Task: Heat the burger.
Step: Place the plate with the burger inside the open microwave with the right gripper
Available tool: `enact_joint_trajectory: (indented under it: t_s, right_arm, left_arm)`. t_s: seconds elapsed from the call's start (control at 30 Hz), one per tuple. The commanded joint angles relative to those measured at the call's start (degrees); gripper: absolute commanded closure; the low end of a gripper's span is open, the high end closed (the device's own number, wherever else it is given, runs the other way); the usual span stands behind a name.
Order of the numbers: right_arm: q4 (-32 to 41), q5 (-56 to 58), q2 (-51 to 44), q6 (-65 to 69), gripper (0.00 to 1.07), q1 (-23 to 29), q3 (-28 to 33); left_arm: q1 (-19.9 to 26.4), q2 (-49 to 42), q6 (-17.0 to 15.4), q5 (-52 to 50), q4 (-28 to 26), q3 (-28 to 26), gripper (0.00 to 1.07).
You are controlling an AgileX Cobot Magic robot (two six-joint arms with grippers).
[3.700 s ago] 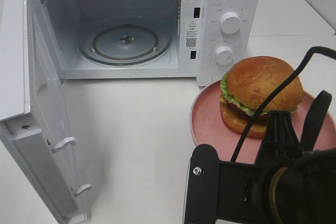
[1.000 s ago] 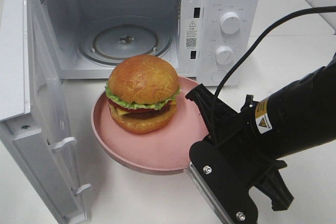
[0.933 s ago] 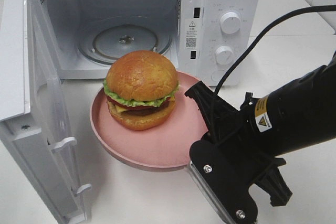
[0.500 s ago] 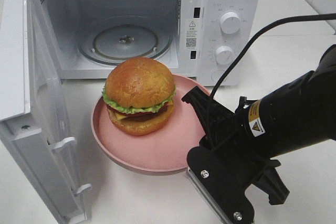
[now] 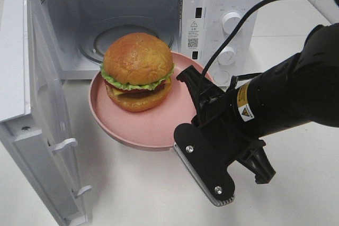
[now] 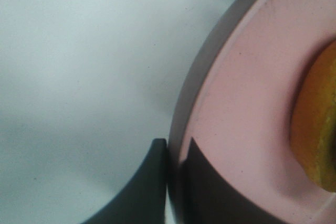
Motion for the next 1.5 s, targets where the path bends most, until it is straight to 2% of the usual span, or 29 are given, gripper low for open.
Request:
enact_joint_trajectory:
  t_s: [0.03, 0.43, 1.5]
  right_arm:
    - [-0.74, -3.09, 0.46, 0.86, 1.07, -0.23, -1.09]
    - [-0.74, -3.09, 7.68, 2.58, 1.07, -0.23, -7.96]
    - [-1.2, 1.09, 19.31, 6.93, 1.07, -0.29, -22.98]
  left_arm:
    - [-0.11, -1.15, 0.06, -0.46, 0.06, 0.17, 0.06]
    - [-0.11, -1.15, 0.06, -0.46, 0.06, 0.17, 0.06]
    - [-0.11, -1.15, 0.06, -0.46, 0.06, 0.17, 0.06]
